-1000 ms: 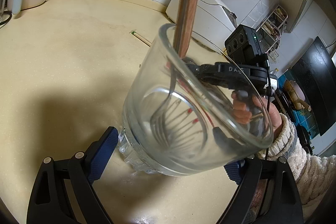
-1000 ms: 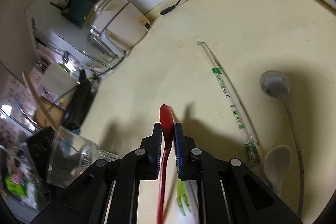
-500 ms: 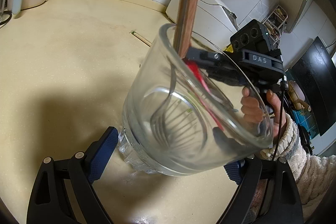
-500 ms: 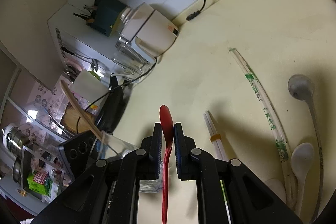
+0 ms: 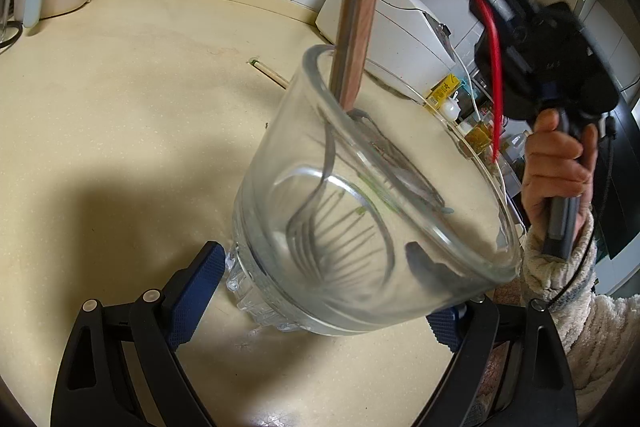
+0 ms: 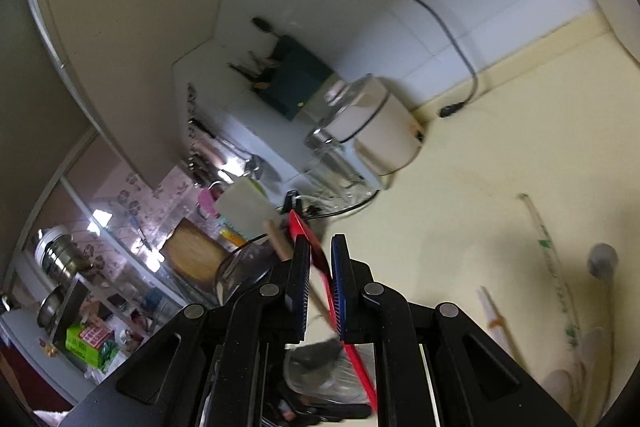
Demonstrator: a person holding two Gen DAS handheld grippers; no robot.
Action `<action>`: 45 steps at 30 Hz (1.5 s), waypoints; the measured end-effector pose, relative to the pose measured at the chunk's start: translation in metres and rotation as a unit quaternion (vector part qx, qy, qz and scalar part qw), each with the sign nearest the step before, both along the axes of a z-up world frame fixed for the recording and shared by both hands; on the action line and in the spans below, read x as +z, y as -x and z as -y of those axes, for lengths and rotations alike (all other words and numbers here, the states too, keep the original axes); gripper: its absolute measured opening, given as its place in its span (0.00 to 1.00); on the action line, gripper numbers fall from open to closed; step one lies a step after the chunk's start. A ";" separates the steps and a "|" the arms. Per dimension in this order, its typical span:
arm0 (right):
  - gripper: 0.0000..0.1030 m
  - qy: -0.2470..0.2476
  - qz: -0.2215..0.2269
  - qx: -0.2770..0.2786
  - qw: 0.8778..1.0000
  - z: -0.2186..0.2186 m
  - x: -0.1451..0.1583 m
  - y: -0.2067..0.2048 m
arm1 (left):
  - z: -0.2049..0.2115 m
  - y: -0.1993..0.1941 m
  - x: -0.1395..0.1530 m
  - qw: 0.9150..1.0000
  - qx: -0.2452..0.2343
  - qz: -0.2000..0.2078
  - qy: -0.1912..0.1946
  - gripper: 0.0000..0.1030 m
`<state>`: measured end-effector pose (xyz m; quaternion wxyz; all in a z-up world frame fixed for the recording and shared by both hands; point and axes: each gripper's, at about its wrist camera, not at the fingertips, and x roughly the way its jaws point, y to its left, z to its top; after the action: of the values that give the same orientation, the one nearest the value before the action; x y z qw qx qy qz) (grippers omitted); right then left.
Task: Organize utensils
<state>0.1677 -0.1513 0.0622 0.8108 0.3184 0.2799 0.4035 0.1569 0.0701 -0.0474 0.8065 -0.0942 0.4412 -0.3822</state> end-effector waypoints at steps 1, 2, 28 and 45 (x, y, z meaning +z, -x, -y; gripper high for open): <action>0.11 0.000 0.000 0.006 1.000 -0.006 0.002 -0.002 | 0.000 0.000 0.000 1.000 0.000 0.000 0.000 0.89; 0.11 -0.004 -0.003 0.012 1.000 -0.011 0.003 -0.003 | 0.000 0.000 0.000 1.000 0.000 0.000 0.000 0.89; 0.13 0.112 0.031 0.064 0.991 -0.090 -0.001 0.012 | 0.001 0.001 0.000 1.000 0.000 -0.001 0.002 0.90; 0.23 0.189 0.070 -0.015 0.979 -0.058 0.017 0.039 | 0.001 0.001 0.000 1.000 0.000 -0.001 0.002 0.90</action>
<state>0.1283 -0.0934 0.0792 0.8800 0.1341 0.2886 0.3526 0.1561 0.0687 -0.0475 0.8058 -0.0963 0.4412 -0.3832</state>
